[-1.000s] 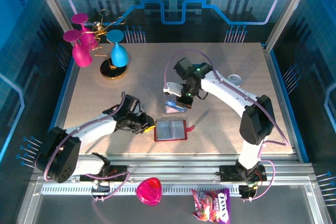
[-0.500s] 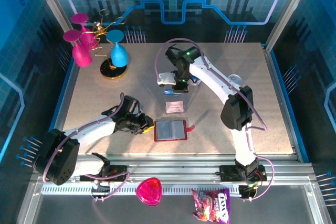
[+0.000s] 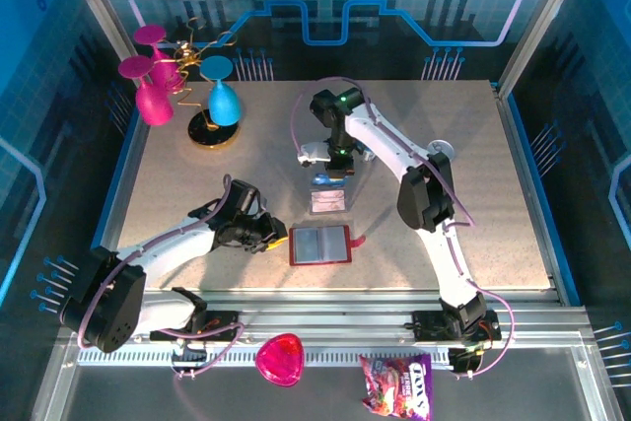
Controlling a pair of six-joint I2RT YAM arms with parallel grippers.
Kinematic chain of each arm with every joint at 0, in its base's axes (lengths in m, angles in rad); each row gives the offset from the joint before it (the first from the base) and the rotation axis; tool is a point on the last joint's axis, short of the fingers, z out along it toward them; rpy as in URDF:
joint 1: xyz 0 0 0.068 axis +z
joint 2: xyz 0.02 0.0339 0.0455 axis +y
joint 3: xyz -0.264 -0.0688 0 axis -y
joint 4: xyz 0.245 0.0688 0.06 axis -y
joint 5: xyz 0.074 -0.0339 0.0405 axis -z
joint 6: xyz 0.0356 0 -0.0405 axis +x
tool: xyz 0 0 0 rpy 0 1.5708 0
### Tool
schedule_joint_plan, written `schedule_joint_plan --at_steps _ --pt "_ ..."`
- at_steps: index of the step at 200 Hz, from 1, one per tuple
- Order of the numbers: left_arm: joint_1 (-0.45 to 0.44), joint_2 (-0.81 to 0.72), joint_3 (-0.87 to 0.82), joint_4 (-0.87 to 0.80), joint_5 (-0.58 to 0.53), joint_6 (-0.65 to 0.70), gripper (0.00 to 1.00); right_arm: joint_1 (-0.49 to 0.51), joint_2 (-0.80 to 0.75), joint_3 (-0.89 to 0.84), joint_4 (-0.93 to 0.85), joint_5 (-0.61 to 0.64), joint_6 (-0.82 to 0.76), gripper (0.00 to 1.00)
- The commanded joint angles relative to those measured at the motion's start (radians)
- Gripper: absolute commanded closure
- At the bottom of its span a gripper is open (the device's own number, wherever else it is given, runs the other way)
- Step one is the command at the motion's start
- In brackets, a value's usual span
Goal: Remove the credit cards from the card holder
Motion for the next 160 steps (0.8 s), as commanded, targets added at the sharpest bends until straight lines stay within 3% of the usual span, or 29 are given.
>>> schedule_joint_plan --at_steps 1,66,99,121,160 --pt "0.009 -0.018 -0.009 -0.035 -0.014 -0.018 0.77 -0.020 0.041 0.032 -0.059 -0.020 -0.014 1.00" --pt "0.010 -0.006 -0.010 -0.030 -0.009 -0.019 0.77 -0.034 0.068 0.024 -0.119 -0.082 0.021 1.00" --pt "0.009 -0.005 -0.011 -0.030 -0.008 -0.018 0.77 -0.032 0.095 0.062 -0.165 -0.138 0.028 0.88" --pt "0.009 -0.008 -0.011 -0.031 -0.010 -0.022 0.77 -0.033 0.087 0.060 -0.126 -0.077 0.059 0.79" --pt "0.010 -0.008 -0.007 -0.029 -0.011 -0.020 0.77 -0.042 0.019 0.045 -0.045 -0.037 0.095 0.75"
